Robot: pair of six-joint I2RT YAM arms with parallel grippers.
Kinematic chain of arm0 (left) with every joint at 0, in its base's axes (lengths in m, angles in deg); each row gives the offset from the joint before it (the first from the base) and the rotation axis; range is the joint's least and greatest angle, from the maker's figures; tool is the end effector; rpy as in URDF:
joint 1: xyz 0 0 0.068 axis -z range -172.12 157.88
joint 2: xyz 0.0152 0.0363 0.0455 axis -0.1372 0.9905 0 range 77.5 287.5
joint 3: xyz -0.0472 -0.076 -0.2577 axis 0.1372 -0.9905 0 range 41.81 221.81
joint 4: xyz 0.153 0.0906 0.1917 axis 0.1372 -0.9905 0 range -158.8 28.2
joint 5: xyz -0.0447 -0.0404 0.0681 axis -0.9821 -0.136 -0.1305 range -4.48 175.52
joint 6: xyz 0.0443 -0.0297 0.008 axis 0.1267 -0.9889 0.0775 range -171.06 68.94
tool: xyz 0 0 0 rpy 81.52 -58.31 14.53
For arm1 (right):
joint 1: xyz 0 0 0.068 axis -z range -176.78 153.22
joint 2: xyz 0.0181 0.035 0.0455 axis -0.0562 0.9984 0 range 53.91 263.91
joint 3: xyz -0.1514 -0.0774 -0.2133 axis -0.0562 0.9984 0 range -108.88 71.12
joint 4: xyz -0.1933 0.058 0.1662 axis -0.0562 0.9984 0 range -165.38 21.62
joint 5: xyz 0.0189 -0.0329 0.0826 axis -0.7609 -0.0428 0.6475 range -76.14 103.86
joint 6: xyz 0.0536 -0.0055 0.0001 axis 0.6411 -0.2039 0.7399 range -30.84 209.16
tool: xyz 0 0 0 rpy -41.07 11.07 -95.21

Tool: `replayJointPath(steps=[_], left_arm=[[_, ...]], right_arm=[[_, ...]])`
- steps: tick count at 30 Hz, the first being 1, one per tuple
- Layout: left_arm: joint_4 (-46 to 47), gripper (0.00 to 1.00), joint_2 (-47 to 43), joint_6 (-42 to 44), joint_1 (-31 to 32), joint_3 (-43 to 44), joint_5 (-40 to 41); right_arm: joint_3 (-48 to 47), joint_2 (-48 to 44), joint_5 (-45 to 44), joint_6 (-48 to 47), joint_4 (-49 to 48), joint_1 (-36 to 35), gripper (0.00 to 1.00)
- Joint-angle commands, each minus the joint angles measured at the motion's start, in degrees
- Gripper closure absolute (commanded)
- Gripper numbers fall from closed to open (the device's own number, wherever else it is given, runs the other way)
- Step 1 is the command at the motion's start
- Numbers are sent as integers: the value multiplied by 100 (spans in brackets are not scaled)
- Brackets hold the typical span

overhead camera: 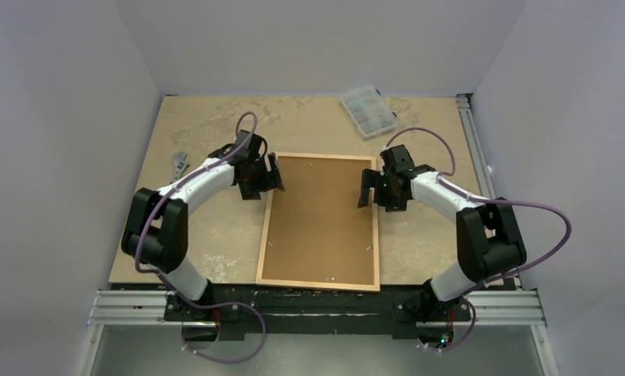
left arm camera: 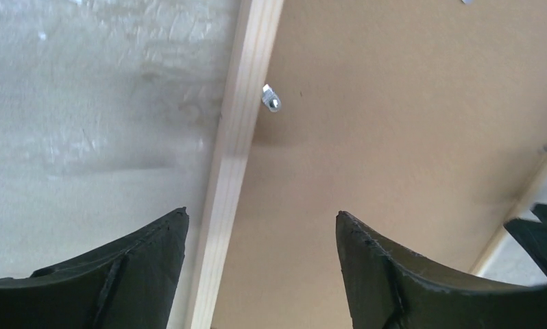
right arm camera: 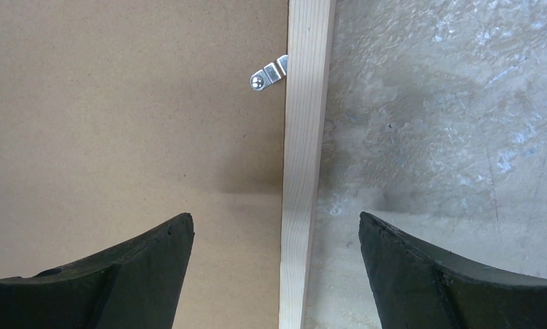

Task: Put the photo into the frame
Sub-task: Adjust the photo frame at the center of the board.

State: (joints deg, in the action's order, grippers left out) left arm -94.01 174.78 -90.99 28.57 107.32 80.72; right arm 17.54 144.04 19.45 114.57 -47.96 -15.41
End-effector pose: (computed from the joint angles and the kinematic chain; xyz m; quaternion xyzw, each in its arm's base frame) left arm 0.3184 -0.1235 0.1990 -0.1534 0.9614 -0.1487 0.1737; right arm 0.2843 0.0995 0.1815 0.0466 0.9721 0.1284 0.1907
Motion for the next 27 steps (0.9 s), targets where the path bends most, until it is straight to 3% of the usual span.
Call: replayJointPath(steps=[1, 7, 13, 19, 27], left_arm=[[249, 23, -806, -185, -49, -690, -566], [458, 23, -1620, -344, -47, -1981, -829], [864, 24, -1700, -439, -38, -2361, -1153], [982, 26, -965, -488, 88, -1772, -1323], [505, 27, 214, -297, 328, -41, -1394]], right_arm=[[180, -417, 44, -134, 200, -15, 12], [623, -936, 131, -86, 383, -18, 12], [1100, -1386, 460, 94, 349, -134, 12], [1373, -1313, 537, 392, 210, -871, 12], [1674, -1838, 991, 801, 115, -1537, 14]])
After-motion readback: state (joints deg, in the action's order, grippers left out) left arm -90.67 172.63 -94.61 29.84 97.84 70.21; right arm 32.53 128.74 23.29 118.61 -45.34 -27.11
